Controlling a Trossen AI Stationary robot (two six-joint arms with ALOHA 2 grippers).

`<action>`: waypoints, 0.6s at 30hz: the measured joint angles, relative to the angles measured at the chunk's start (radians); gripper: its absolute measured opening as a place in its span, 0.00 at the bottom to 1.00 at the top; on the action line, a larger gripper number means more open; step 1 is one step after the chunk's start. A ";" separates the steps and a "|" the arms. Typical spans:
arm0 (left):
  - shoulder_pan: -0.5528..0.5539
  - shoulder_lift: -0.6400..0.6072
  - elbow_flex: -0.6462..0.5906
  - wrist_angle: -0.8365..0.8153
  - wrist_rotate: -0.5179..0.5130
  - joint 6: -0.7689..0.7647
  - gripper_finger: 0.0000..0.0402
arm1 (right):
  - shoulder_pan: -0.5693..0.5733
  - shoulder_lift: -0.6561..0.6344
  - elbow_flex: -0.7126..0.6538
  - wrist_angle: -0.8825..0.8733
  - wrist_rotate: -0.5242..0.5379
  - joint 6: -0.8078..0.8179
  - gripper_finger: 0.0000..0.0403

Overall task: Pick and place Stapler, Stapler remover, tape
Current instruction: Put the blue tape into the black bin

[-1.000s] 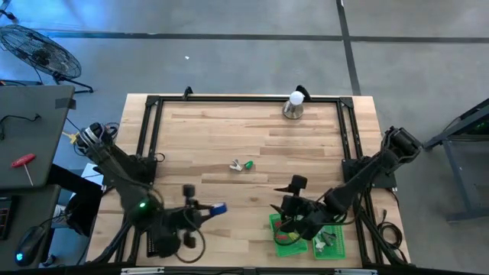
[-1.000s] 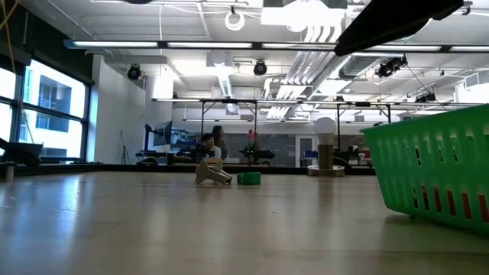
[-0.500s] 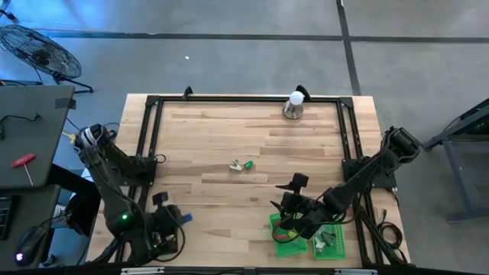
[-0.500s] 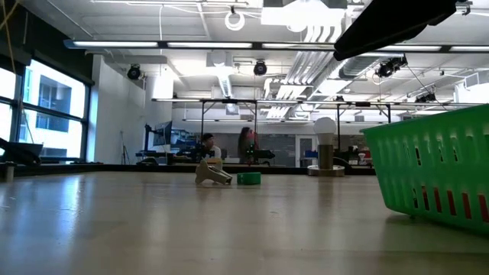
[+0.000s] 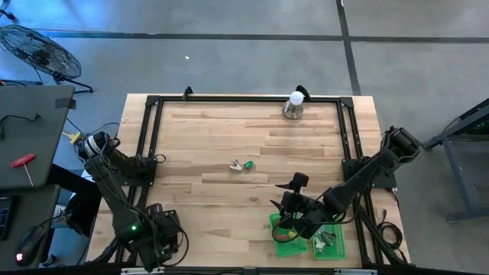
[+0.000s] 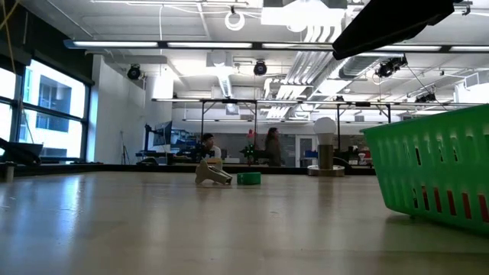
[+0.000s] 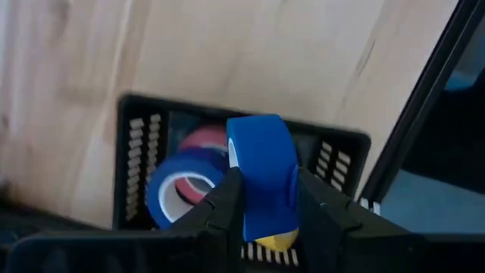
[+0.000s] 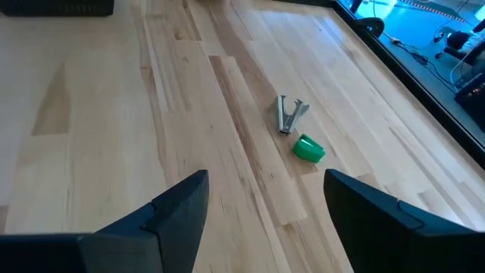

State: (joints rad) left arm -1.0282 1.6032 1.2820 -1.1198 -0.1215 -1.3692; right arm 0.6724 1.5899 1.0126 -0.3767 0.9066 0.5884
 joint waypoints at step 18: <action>0.000 0.001 0.000 -0.014 0.082 -0.103 0.21 | 0.000 0.000 -0.001 -0.009 0.000 0.018 0.63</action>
State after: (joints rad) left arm -1.0283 1.6047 1.2819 -1.1336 -0.0395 -1.4725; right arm 0.6724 1.5902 1.0115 -0.3859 0.9067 0.6060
